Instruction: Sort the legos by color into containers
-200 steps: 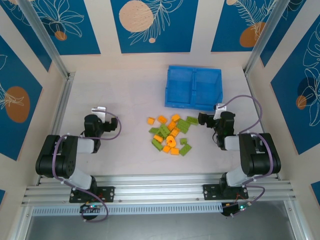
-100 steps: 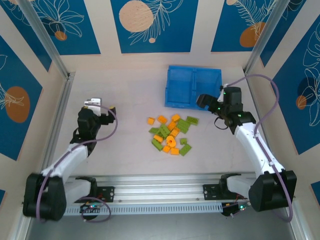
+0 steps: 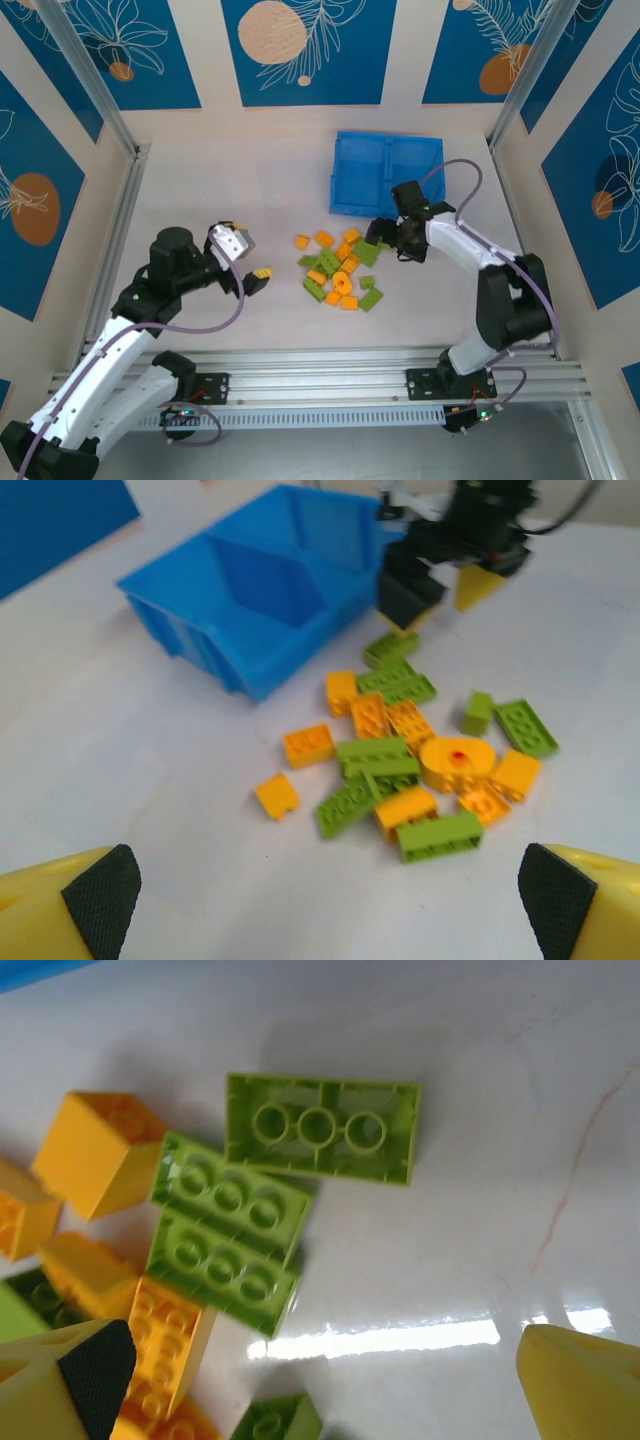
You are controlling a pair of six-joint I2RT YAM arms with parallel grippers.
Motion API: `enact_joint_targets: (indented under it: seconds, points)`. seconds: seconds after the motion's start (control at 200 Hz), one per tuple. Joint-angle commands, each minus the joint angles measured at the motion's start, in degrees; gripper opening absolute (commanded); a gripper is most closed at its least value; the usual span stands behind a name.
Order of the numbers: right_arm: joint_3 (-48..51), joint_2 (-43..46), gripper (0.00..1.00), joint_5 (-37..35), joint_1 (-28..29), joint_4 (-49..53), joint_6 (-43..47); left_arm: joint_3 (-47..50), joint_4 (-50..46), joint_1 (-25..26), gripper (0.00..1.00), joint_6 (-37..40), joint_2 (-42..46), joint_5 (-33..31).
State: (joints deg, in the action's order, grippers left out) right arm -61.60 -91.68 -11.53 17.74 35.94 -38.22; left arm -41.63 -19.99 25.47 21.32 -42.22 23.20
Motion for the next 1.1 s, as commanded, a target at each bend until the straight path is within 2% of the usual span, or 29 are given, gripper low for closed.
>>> enact_joint_targets:
  seconds: [0.0,0.17,0.385,0.625,0.735,0.95,1.09]
  points:
    - [-4.47,-5.22,1.00,-5.53,0.90,-3.76,-3.11,1.29,-3.78,0.65,1.00,4.89,1.38,5.47]
    - [-7.00,-11.02,0.99,-9.68,1.47,-6.41,-2.78,3.33,-1.59,0.79,1.00,4.95,2.14,5.36]
    - [-9.15,-16.02,0.75,-10.90,1.55,-5.58,-3.49,4.77,-0.96,0.78,1.00,5.39,2.58,4.21]
    - [-6.83,-13.90,0.55,-10.66,1.77,-5.88,-3.40,5.59,-0.12,0.80,1.00,5.94,3.89,5.25]
    - [-5.61,-9.46,0.53,-11.86,1.57,-5.13,-3.14,5.77,-0.24,0.80,1.00,6.01,3.68,5.64]
    - [-4.99,4.57,0.53,-17.13,0.80,-4.17,-0.58,5.77,0.20,0.75,1.00,6.71,3.46,4.54]
    - [-11.07,4.12,0.53,-19.10,-3.28,-5.20,4.68,5.58,0.57,0.80,1.00,6.89,3.06,4.20]
